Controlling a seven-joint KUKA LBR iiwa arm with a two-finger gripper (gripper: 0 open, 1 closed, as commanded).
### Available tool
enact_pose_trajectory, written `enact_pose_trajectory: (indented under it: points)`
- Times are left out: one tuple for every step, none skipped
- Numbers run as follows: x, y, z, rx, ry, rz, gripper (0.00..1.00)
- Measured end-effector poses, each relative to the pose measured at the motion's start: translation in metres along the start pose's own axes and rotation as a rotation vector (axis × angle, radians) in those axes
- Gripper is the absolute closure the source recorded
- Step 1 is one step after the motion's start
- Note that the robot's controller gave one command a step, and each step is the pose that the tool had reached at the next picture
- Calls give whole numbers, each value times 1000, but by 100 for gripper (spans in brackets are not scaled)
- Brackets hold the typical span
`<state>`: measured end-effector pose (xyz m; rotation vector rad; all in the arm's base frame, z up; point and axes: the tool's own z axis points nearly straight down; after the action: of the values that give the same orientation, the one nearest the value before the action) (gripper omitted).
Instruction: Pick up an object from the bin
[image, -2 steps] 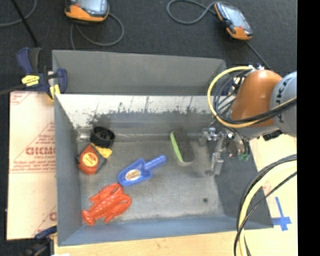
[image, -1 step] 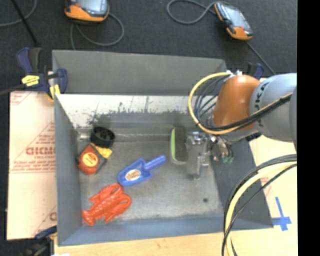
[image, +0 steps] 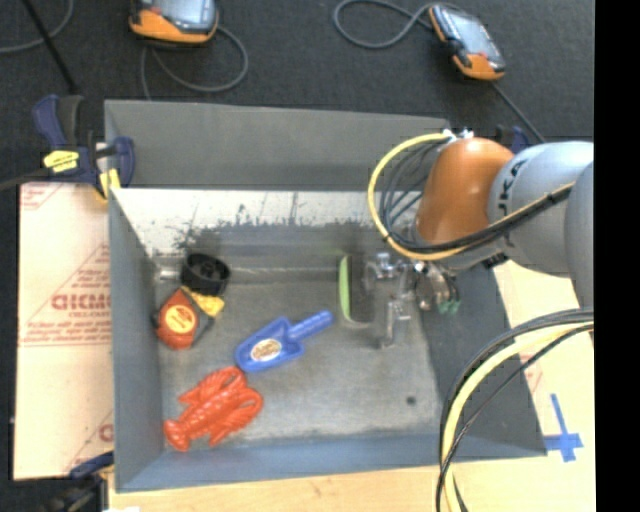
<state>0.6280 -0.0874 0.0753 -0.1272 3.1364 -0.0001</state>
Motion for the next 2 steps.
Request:
enact_pose_trajectory:
  points:
    - [-19,64,-1,0,-2,-52,100]
    - [-18,63,2,2,0,-53,0]
